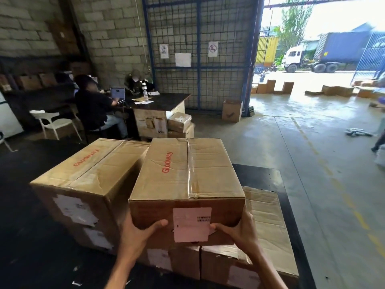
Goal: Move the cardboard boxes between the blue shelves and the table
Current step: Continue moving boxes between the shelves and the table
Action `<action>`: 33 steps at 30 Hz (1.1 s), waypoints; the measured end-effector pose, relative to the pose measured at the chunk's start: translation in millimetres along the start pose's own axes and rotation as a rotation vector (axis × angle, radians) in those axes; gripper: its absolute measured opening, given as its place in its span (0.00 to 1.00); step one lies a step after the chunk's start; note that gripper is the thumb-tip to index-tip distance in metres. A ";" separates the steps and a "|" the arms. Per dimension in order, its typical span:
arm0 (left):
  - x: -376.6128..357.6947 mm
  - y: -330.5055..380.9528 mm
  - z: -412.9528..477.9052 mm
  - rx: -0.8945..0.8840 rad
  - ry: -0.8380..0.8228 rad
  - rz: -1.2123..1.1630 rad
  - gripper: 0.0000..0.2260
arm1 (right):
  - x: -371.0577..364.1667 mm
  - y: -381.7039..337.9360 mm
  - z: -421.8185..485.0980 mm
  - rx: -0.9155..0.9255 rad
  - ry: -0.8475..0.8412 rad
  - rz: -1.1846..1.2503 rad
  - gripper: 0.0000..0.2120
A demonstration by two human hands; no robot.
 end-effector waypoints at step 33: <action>387.2 107.1 -432.9 -0.279 1.049 0.245 0.44 | -246.1 -335.7 -280.1 0.559 -0.838 0.406 0.53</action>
Point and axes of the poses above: each hand's wrist, its own z-axis towards the middle knuckle, its own x-axis out of the back of the hand, y = z × x, the point moved 1 cm from there along z, towards the middle knuckle, and after that the axes turned 5 degrees about -y, right-handed, at the moved point
